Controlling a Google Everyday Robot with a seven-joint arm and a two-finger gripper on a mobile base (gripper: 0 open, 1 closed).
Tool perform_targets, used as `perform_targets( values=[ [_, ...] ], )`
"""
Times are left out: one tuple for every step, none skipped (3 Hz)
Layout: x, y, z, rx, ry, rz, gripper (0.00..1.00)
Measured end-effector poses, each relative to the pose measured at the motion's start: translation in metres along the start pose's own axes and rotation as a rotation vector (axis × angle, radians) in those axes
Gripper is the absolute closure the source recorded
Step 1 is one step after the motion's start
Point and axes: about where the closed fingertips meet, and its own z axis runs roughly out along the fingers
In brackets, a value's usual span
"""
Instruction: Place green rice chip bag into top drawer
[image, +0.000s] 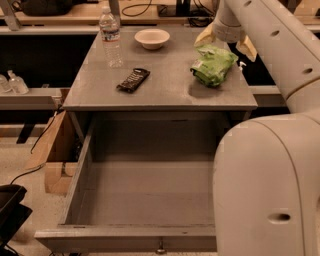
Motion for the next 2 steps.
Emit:
perform_targets(
  values=[
    [-0.014,-0.012,0.026,0.03,-0.078,0.022,0.0],
    [-0.032,-0.027,0.057,0.105,-0.174,0.043,0.03]
  ],
)
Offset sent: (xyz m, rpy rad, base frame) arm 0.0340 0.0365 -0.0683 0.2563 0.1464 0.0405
